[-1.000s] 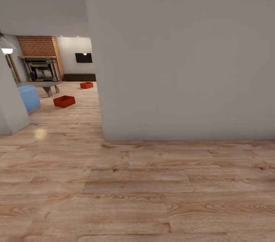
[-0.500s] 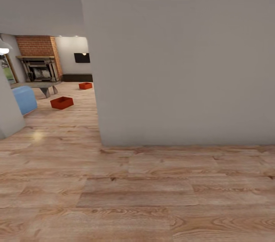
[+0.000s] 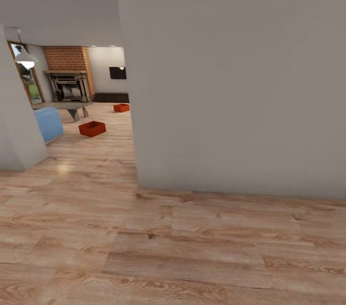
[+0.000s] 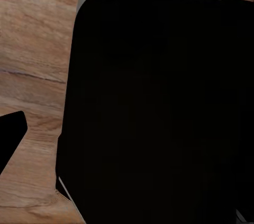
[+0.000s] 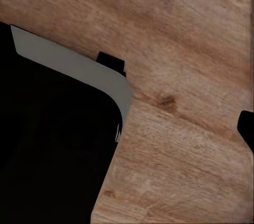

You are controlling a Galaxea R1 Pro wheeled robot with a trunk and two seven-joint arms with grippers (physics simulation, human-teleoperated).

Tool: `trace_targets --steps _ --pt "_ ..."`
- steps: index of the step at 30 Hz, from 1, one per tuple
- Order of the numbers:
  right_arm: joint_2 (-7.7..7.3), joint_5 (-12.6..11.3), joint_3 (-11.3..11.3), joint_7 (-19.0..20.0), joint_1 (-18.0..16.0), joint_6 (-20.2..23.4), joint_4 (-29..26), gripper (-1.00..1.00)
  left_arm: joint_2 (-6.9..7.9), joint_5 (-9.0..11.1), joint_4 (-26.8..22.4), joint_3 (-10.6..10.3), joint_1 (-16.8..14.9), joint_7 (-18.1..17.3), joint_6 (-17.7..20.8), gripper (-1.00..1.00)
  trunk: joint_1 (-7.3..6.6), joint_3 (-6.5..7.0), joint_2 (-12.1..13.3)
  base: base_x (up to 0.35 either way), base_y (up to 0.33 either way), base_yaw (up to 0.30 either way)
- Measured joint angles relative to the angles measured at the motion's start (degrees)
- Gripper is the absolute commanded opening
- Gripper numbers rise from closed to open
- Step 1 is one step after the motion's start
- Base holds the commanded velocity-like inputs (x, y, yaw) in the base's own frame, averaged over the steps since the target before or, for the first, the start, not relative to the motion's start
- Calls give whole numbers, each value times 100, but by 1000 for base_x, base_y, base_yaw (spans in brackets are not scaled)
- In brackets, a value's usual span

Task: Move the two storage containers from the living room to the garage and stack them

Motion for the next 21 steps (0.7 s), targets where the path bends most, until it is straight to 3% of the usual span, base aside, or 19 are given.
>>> trace_targets --steps 14,21 --pt "-9 -38 -14 7 0 0 8 100 2 0 0 0 0 0 0 100 0 0 0 331 0 299" --pt "-15 -310 -28 2 0 4 8 100 6 0 0 0 0 0 0 100 0 0 0 331 0 300"
